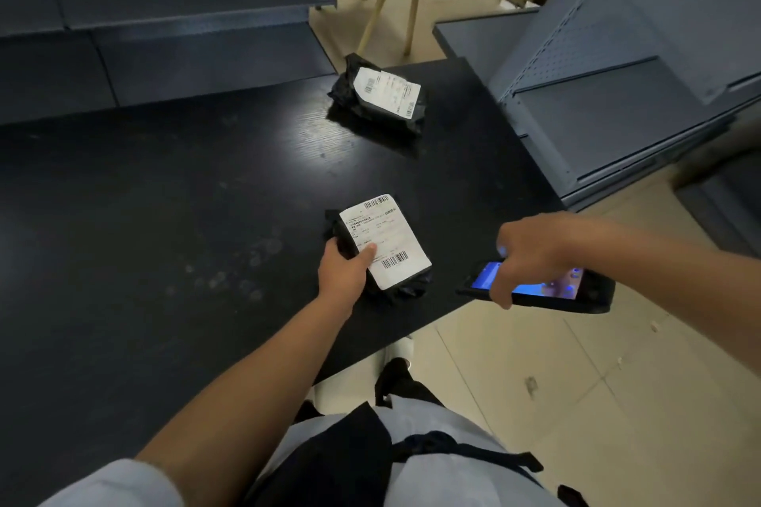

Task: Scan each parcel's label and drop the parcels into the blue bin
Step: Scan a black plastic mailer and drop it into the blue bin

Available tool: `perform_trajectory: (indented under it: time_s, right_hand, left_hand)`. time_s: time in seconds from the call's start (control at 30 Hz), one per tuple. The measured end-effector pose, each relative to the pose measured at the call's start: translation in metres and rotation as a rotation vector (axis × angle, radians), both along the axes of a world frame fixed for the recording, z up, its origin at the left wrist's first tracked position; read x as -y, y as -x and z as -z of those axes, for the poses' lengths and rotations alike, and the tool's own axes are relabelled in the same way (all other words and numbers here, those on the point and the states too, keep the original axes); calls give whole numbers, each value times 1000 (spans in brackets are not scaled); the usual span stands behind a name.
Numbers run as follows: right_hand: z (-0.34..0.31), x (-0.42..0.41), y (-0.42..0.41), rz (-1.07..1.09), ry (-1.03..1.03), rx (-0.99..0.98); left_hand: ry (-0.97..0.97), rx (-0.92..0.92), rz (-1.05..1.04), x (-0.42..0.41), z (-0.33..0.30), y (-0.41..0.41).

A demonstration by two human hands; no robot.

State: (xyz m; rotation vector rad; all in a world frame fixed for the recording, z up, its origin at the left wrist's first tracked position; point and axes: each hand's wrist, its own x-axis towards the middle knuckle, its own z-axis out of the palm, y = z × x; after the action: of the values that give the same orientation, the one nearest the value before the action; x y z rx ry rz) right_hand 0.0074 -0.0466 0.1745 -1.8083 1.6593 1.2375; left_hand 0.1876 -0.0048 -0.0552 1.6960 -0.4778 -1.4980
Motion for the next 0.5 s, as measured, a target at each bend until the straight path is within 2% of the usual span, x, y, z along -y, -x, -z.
perform_trajectory:
  time_s: [0.13, 0.2, 0.33, 0.5]
  right_hand:
    - [-1, 1, 9, 31, 33, 34]
    - [-1, 3, 13, 96, 13, 112]
    - [0, 3, 19, 295, -43, 384]
    - [29, -11, 5, 472, -43, 814]
  left_hand:
    - [-8, 52, -25, 0, -5, 1]
    - [-42, 86, -34, -1, -7, 1]
    - [-39, 1, -46, -6, -10, -8]
    - [-68, -129, -71, -18, -22, -46]
